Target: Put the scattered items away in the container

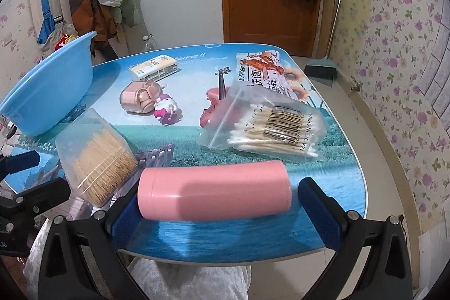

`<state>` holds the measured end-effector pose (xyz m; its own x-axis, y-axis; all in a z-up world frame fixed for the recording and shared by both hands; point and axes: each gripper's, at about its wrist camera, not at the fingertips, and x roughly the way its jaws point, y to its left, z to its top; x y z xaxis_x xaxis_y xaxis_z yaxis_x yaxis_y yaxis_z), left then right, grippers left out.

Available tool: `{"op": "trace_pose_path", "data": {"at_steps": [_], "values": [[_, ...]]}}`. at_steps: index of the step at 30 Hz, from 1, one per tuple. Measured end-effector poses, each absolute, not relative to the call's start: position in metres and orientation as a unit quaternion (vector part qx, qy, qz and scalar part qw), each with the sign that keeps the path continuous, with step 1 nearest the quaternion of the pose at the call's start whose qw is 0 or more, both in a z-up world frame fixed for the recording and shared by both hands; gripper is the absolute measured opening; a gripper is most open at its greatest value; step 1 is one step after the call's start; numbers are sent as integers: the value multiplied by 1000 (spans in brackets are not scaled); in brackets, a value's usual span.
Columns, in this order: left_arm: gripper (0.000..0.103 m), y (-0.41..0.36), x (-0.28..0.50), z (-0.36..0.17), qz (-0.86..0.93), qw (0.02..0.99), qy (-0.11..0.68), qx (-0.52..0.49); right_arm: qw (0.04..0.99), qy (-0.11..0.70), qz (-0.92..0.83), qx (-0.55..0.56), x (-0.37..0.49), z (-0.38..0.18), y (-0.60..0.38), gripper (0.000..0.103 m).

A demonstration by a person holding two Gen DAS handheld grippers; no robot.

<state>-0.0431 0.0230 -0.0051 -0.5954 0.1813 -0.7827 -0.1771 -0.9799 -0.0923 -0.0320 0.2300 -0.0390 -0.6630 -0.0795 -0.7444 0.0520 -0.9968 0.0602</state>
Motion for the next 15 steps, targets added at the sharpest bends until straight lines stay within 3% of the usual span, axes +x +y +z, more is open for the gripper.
{"op": "trace_pose_path", "data": {"at_steps": [2,4,15], "values": [[103,25,-43,-5,893,102,3,-439,41,-17,-915,400,-29,-39,229,101],[103,27,-43,-4,894,104,6,-437,47,-9,-921,387,-26,-39,228,89],[103,39,-45,-3,892,115,15,-437,55,-29,-927,370,-22,-36,236,88]]}}
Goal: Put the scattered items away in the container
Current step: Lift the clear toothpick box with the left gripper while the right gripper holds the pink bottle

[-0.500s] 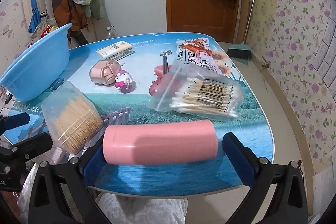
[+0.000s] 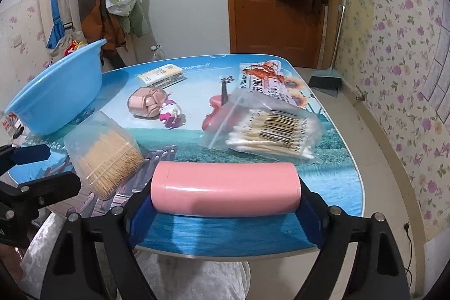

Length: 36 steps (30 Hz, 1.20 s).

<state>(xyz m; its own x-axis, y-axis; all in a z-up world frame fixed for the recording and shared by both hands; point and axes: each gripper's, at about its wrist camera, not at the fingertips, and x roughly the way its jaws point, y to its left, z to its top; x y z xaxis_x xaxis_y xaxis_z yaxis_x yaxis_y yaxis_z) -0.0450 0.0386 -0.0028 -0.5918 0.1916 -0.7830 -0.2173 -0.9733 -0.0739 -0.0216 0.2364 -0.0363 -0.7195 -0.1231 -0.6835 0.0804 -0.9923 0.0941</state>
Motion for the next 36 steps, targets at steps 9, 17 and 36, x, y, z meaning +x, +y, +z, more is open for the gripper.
{"op": "trace_pose_path", "data": {"at_steps": [9,17,36], "values": [[103,54,-51,-6,887,126,26,-444,43,-36,-927,371,-19,-35,248,88],[103,65,-62,-12,882,130,38,-451,43,-31,-927,372,-18,-37,247,88],[98,62,-81,-24,884,152,32,-441,26,-11,-930,368,-21,-41,243,88]]}}
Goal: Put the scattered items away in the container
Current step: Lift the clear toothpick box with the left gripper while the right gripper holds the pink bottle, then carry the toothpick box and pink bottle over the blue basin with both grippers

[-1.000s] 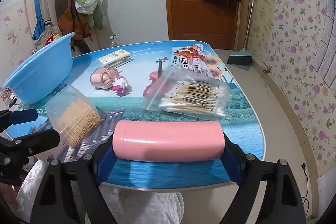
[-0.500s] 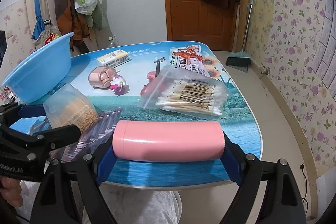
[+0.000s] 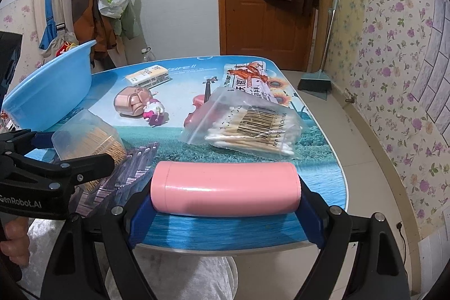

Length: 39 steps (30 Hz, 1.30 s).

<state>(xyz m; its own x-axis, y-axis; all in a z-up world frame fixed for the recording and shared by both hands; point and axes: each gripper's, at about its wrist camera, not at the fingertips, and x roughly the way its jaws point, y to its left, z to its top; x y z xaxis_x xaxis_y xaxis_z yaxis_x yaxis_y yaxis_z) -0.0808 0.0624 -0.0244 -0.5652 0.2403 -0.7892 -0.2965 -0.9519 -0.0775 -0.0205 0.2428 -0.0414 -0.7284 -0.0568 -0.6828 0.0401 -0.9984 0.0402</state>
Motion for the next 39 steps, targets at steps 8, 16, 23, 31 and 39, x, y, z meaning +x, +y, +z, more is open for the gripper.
{"op": "trace_pose_path", "data": {"at_steps": [8,16,23,31,39], "values": [[93,59,-78,-24,888,163,30,-429,22,-9,-931,364,-18,-41,244,88],[93,41,-69,-13,898,144,16,-414,16,-16,-930,367,-14,-39,243,88],[93,31,-41,17,922,129,34,-364,7,-15,-936,352,-5,-24,238,88],[93,5,-15,48,940,101,17,-326,14,-5,-948,318,9,10,221,88],[93,-22,16,65,948,61,-9,-312,32,-1,-953,301,20,33,194,88]]}}
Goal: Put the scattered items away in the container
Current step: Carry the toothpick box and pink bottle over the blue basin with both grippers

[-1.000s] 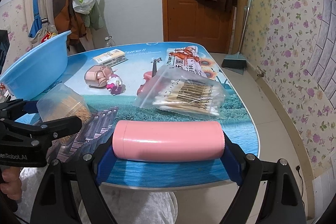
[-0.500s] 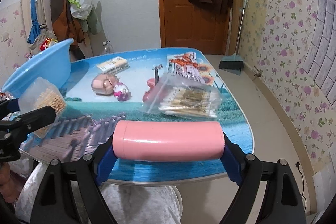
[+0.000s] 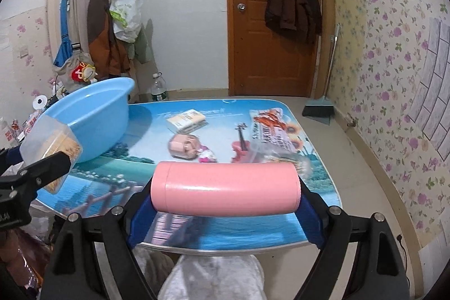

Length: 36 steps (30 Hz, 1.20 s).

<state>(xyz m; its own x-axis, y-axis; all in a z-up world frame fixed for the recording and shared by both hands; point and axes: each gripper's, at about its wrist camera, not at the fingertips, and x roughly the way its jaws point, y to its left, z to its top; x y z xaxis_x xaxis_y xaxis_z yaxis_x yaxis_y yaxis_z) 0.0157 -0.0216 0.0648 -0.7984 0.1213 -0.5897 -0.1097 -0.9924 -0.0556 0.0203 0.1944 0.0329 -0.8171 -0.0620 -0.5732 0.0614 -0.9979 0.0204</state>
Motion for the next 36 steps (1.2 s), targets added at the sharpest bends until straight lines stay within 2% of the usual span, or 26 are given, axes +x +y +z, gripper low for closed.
{"op": "trace_pose_path", "data": {"at_steps": [9,36], "values": [[93,-41,41,74,953,21,-26,-301,58,-1,-947,317,34,24,157,87],[93,-64,31,77,951,-7,-47,-305,65,16,-945,319,34,29,151,88]]}}
